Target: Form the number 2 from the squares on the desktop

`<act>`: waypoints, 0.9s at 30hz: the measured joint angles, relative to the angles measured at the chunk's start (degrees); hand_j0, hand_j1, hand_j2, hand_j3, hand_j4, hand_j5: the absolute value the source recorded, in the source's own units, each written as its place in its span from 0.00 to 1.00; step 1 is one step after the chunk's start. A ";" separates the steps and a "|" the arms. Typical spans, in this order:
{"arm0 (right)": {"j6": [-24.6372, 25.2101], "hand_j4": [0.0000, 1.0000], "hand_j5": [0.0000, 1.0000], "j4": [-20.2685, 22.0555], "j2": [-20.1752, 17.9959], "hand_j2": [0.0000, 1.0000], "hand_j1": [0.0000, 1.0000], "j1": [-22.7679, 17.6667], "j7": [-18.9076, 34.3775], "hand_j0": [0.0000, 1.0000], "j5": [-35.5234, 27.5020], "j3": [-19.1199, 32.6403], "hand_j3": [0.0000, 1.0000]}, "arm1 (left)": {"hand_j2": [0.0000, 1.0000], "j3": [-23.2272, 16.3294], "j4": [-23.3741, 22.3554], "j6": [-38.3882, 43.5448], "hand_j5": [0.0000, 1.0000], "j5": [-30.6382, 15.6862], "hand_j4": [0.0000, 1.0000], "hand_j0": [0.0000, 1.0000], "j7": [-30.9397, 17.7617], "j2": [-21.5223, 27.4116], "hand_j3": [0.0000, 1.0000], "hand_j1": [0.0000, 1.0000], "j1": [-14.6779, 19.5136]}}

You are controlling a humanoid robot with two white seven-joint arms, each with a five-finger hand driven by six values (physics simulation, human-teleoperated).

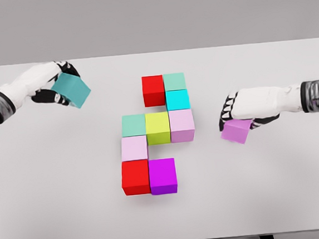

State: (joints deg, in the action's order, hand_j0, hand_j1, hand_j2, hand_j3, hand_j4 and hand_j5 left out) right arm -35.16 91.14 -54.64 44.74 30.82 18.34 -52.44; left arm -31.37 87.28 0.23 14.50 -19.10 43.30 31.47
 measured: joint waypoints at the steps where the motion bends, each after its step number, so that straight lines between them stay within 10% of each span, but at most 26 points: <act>1: 0.00 0.66 0.66 0.42 -0.12 0.66 0.66 -0.09 -0.07 0.66 -0.17 0.00 0.66 | 0.41 -0.21 -0.01 0.59 0.41 0.36 0.41 0.41 -0.03 -0.42 0.41 0.41 0.00; 27: 0.04 0.65 0.65 5.09 -3.32 0.65 0.65 -1.32 -4.56 0.65 -8.73 -3.20 0.65 | 0.38 -0.75 -4.28 10.58 0.38 10.58 0.38 0.38 0.21 -14.21 0.38 0.38 1.76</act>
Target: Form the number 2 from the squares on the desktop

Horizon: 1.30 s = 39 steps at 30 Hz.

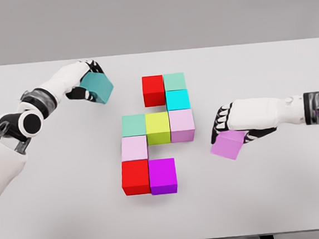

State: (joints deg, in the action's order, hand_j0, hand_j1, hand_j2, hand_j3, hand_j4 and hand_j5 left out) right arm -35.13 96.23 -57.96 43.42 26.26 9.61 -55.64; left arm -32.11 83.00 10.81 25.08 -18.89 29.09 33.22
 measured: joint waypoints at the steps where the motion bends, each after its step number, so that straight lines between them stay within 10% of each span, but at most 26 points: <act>1: 0.00 0.65 0.65 0.05 0.10 0.65 0.65 0.00 -0.21 0.65 -0.08 -0.31 0.65 | 0.38 0.00 -0.44 0.14 0.38 0.25 0.38 0.38 0.01 -0.54 0.38 0.38 0.00; 23: 0.00 0.66 0.66 0.20 4.38 0.66 0.66 0.00 0.26 0.66 -0.29 -5.67 0.66 | 0.38 0.01 -3.08 0.62 0.38 4.83 0.38 0.38 -0.10 -6.13 0.38 0.38 1.05; 34: 0.01 1.00 1.00 0.25 4.94 1.00 1.00 0.35 0.46 1.00 -0.27 -6.20 1.00 | 0.38 -0.68 -2.99 0.61 0.38 4.90 0.38 0.38 -0.14 -7.03 0.38 0.38 1.14; 39: 0.01 1.00 1.00 0.23 4.98 1.00 1.00 0.79 0.51 1.00 -0.27 -6.19 1.00 | 0.38 -0.76 -2.92 0.47 0.38 4.87 0.38 0.38 -0.15 -7.37 0.38 0.38 0.88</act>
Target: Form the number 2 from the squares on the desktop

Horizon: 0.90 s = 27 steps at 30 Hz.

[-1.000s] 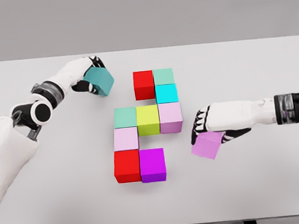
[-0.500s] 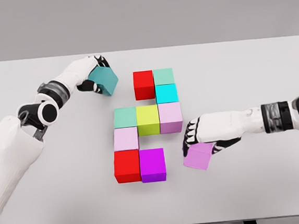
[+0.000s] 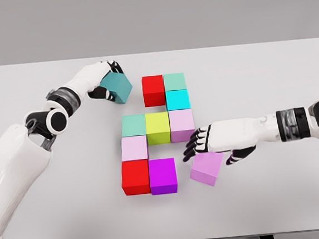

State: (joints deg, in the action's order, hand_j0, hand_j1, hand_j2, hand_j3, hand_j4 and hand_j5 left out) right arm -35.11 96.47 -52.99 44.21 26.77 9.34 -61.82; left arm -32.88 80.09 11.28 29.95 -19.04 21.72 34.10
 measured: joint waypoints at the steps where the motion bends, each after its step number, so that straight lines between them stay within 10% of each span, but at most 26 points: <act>1: 0.00 1.00 1.00 -0.02 -0.03 1.00 1.00 0.17 0.02 1.00 0.00 0.01 1.00 | 0.38 -0.01 0.15 -0.04 0.38 -0.02 0.38 0.38 0.00 -0.04 0.38 0.38 0.00; 16: -0.01 1.00 1.00 -2.96 -3.90 1.00 1.00 1.23 3.87 1.00 2.02 4.50 1.00 | 0.39 -0.02 0.66 -0.16 0.39 -0.06 0.39 0.39 0.01 -0.91 0.39 0.39 -0.18; 27: -0.01 1.00 1.00 -5.30 -2.22 1.00 1.00 -0.70 4.12 1.00 8.84 4.58 1.00 | 0.60 -0.01 0.67 -0.19 0.60 -0.54 0.60 0.60 0.22 -1.00 0.60 0.60 -0.09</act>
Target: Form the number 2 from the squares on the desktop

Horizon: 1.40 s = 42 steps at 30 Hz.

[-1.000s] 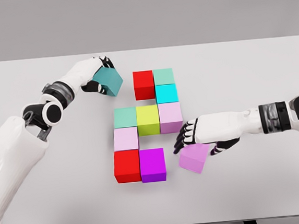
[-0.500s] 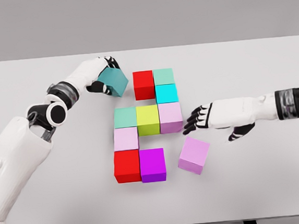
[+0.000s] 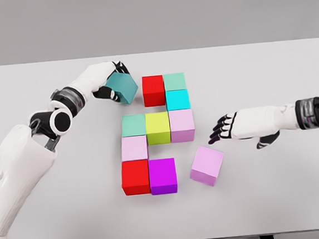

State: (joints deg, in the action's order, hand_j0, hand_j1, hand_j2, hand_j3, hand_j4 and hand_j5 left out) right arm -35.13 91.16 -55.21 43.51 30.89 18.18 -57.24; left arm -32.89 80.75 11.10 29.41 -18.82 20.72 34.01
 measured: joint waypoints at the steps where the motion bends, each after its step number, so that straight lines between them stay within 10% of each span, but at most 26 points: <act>1: 0.00 1.00 1.00 -0.56 0.31 1.00 1.00 0.00 -0.03 1.00 0.34 -0.03 1.00 | 0.60 0.00 0.00 -0.01 0.60 0.00 0.60 0.60 0.02 0.00 0.60 0.60 0.00; 42: 0.01 1.00 1.00 1.84 3.30 1.00 1.00 0.00 -0.11 1.00 1.47 -2.27 1.00 | 1.00 -1.70 0.70 0.21 1.00 -4.04 1.00 1.00 0.79 2.62 1.00 1.00 1.23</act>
State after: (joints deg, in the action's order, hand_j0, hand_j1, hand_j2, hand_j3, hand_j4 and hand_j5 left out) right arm -35.12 93.00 -51.91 43.51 30.78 19.65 -59.51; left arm -34.59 81.45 11.31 25.36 -18.03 23.34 35.24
